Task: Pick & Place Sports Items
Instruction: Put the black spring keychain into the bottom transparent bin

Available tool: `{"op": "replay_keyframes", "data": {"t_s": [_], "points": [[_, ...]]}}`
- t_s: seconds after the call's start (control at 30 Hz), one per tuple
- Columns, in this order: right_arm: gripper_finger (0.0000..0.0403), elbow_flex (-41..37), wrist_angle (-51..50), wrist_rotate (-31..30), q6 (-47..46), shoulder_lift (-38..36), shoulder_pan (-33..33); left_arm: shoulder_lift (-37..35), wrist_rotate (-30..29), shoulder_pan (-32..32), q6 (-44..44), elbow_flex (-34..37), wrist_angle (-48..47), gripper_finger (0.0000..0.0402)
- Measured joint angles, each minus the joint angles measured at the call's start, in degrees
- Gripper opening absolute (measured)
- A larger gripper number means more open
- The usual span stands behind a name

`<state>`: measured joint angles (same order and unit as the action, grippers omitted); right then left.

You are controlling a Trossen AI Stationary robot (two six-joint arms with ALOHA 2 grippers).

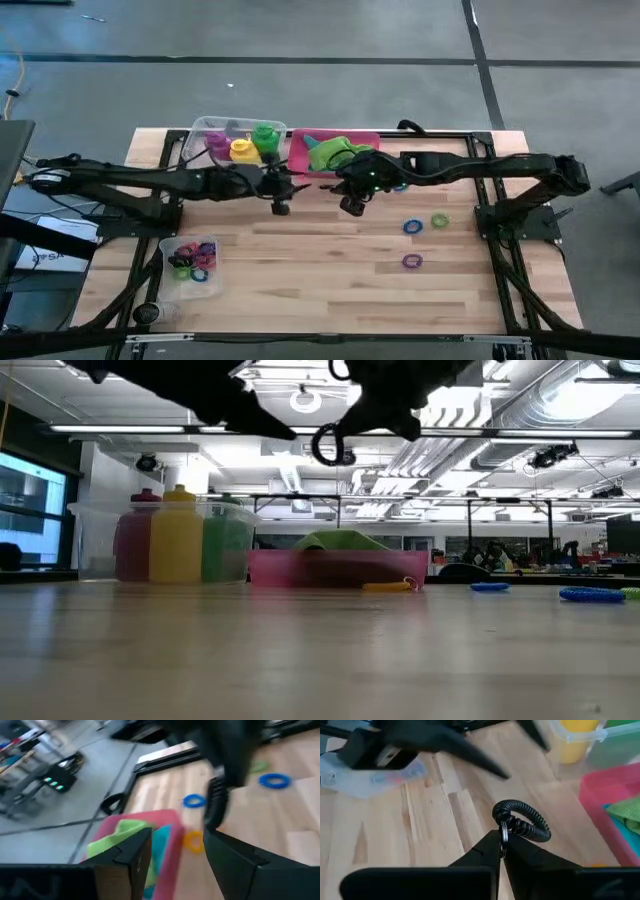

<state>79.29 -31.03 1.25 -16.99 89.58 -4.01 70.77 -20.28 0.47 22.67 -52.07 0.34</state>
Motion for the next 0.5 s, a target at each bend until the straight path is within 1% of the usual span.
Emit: {"op": "replay_keyframes", "data": {"t_s": [0.13,0.37,0.5], "points": [[0.0,0.0,0.0,-1.4,-0.4,0.0,0.0,1.2,4.8,0.0,0.4,0.0,1.5,0.0143],[0.0,0.0,0.0,-1.6,-0.4,0.0,0.0,1.2,8.2,0.0,-0.7,0.0,2.1,0.0143],[0.0,0.0,0.0,-1.3,-1.2,0.0,0.0,1.2,8.6,0.1,-0.6,0.0,2.7,0.0143]]}}
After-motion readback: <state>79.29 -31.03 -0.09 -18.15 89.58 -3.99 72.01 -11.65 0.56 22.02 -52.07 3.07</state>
